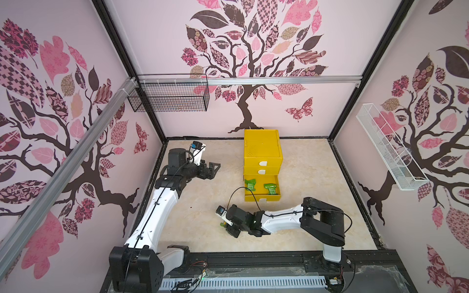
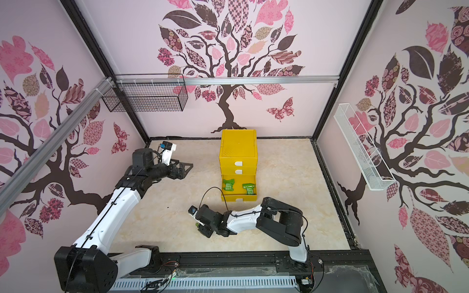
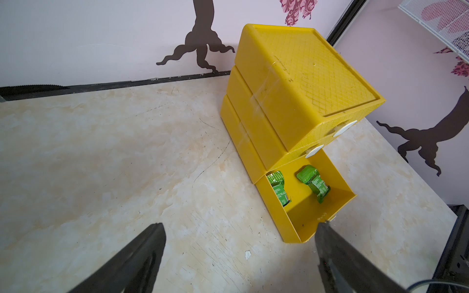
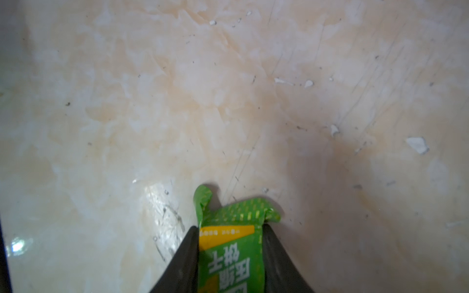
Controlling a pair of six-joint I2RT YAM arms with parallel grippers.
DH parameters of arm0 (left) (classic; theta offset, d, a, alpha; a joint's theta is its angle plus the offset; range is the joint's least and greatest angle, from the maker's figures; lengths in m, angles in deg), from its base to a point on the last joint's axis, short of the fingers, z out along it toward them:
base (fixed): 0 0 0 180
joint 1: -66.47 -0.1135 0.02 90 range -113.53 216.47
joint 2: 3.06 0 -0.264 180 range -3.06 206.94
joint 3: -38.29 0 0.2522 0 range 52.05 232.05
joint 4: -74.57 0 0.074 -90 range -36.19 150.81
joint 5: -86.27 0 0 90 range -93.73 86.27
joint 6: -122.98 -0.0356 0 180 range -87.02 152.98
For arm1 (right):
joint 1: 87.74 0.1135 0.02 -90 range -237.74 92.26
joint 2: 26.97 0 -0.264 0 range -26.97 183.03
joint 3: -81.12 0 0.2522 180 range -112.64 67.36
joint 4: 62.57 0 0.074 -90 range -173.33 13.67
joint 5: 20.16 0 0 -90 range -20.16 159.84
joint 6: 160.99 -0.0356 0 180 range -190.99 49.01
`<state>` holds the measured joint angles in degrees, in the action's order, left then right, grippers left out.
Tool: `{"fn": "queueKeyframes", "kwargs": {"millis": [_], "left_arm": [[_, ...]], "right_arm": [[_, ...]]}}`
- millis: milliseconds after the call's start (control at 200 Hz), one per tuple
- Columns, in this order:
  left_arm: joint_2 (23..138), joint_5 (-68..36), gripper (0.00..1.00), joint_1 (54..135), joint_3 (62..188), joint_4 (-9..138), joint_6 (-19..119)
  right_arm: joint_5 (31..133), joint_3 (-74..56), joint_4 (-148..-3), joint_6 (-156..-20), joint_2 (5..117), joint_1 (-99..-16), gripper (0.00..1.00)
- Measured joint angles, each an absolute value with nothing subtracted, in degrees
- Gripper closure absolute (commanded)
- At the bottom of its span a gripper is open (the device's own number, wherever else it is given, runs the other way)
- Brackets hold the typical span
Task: Place the cookies into the drawer by color
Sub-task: Pick up the cookie at the center of the board.
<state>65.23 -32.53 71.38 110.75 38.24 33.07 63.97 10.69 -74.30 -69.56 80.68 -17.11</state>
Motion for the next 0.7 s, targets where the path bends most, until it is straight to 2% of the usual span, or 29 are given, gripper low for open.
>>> {"fn": "queueKeyframes", "kwargs": {"millis": [450,700], "left_arm": [[65.2,-32.7,0.03,71.4,110.7,38.2,33.2],[65.3,-32.7,0.03,71.4,110.7,38.2,33.4]], "right_arm": [[51.6,16.6,-77.1,-72.5,62.5,-20.7,0.71],[44.0,18.7,-77.8,-72.3,57.8,-28.1,0.71]]}}
